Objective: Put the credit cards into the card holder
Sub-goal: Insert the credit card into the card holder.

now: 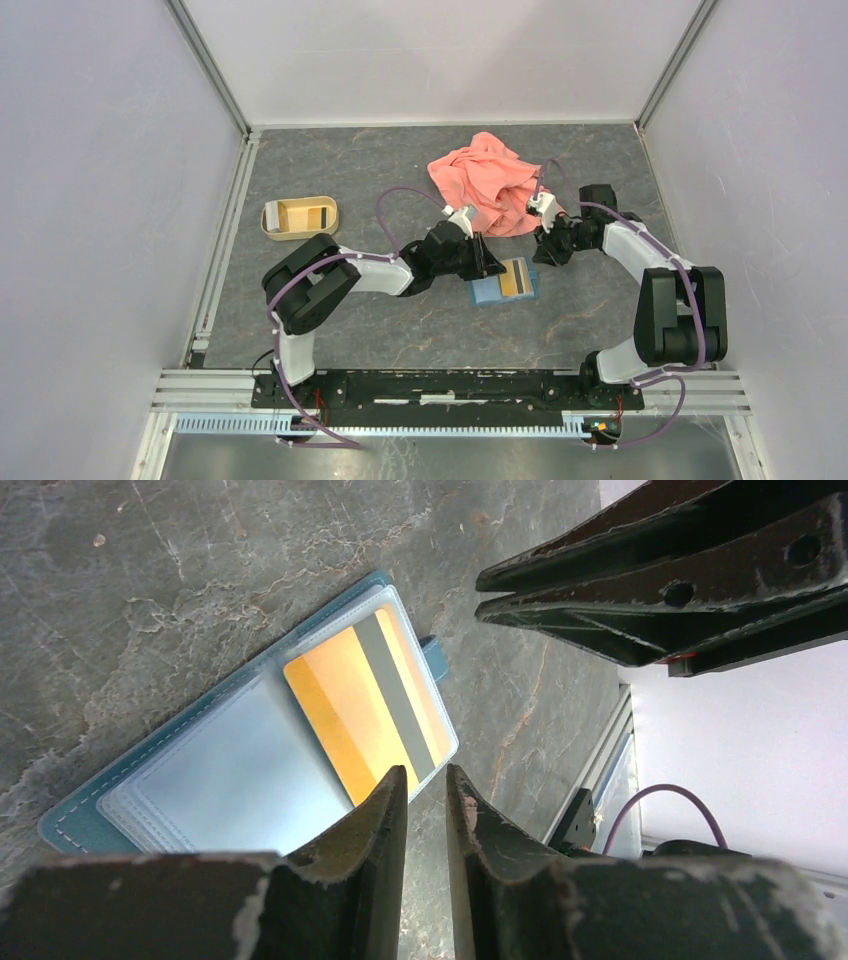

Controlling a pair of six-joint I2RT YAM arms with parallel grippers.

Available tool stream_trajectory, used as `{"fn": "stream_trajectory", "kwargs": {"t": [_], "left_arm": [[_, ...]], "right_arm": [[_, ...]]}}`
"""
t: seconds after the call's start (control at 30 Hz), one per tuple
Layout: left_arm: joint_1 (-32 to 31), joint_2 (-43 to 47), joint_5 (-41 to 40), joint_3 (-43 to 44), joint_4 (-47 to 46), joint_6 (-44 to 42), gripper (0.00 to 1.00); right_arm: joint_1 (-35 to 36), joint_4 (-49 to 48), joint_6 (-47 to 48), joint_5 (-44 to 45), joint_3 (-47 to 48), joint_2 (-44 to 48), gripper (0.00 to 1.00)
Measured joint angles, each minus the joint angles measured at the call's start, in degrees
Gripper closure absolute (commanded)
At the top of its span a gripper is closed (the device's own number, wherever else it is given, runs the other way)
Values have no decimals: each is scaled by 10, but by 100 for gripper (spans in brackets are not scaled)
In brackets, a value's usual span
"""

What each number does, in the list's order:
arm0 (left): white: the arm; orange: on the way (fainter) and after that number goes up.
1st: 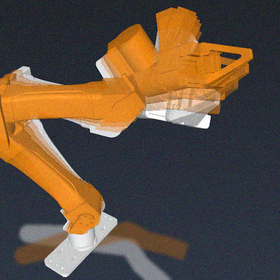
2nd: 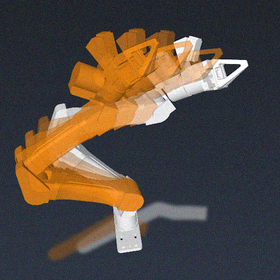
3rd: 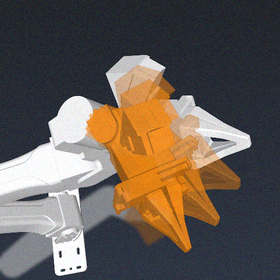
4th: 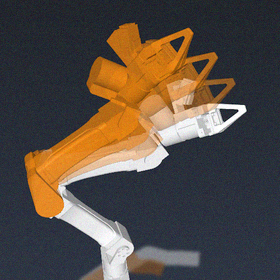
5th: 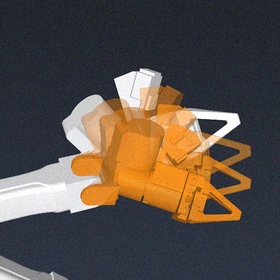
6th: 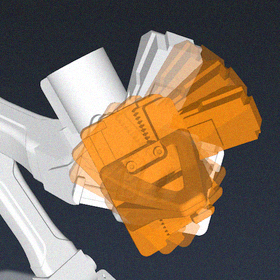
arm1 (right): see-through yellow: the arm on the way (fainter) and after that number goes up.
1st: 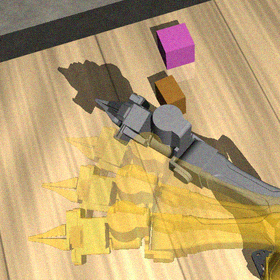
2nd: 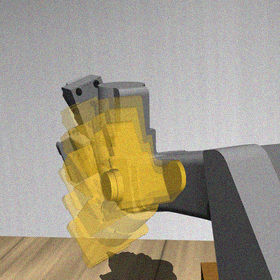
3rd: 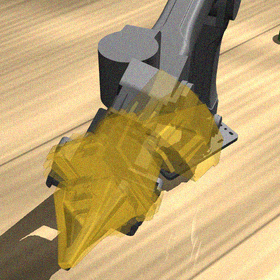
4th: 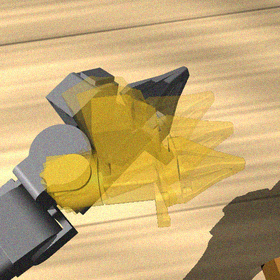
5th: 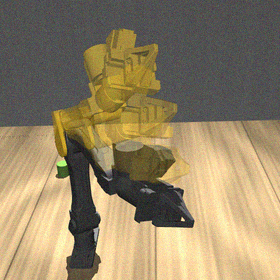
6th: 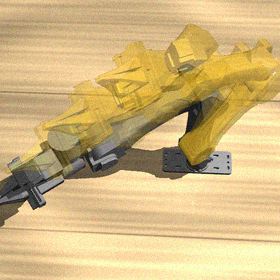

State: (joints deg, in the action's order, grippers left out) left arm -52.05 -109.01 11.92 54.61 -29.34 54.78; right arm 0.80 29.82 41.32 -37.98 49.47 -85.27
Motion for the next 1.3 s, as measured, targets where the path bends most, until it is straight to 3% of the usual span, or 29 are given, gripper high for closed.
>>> {"fn": "stream_trajectory", "kwargs": {"t": [0.87,1.3], "left_arm": [[-2,-58,12,31,32,-5,59],[-2,-67,21,44,39,-4,61]], "right_arm": [[25,25,14,17,9,-79,78],[30,32,14,25,18,-92,78]]}}
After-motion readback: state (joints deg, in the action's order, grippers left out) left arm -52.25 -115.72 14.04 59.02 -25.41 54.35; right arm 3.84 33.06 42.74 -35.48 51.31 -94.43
